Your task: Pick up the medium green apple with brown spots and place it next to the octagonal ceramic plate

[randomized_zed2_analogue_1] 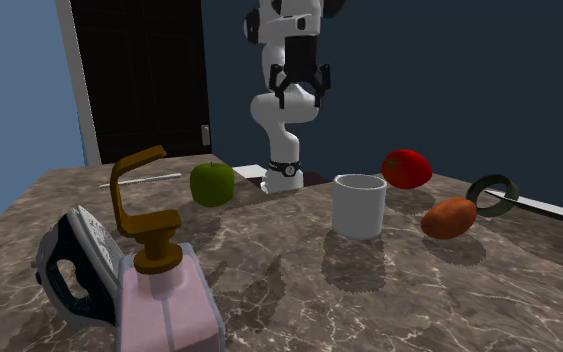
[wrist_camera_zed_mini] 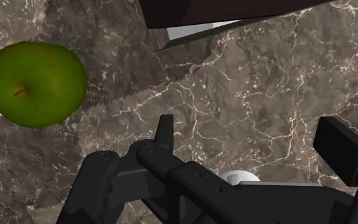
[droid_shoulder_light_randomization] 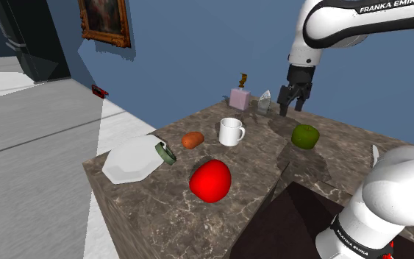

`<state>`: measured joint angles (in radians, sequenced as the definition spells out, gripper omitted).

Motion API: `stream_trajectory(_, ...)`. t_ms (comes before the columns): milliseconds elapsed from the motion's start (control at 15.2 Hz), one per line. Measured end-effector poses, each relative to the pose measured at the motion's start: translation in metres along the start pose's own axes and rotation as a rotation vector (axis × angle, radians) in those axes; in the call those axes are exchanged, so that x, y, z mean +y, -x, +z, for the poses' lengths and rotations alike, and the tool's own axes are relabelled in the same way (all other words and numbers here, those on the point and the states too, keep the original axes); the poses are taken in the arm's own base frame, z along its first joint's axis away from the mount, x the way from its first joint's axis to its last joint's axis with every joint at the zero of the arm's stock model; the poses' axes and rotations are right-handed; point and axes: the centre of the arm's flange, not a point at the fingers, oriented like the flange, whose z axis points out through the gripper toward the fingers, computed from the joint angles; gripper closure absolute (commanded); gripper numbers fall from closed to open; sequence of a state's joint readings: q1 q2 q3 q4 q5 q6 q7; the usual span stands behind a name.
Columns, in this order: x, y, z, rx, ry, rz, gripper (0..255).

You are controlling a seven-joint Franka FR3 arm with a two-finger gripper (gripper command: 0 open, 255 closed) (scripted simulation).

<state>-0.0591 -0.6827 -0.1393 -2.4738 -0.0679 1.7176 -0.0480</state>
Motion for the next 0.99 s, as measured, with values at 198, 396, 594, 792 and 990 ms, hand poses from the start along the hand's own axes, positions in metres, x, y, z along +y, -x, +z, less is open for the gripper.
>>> stream_trajectory(198,0.039,-0.007,0.008,-0.011,-0.007,0.02,0)
stream_trajectory(396,0.08,-0.012,0.02,-0.022,-0.014,0.04,0)
stream_trajectory(594,0.118,-0.017,0.031,-0.033,-0.021,0.06,0)
stream_trajectory(792,0.16,-0.021,0.042,-0.045,-0.028,0.08,0)
stream_trajectory(990,0.196,-0.022,0.054,-0.055,-0.034,0.1,0)
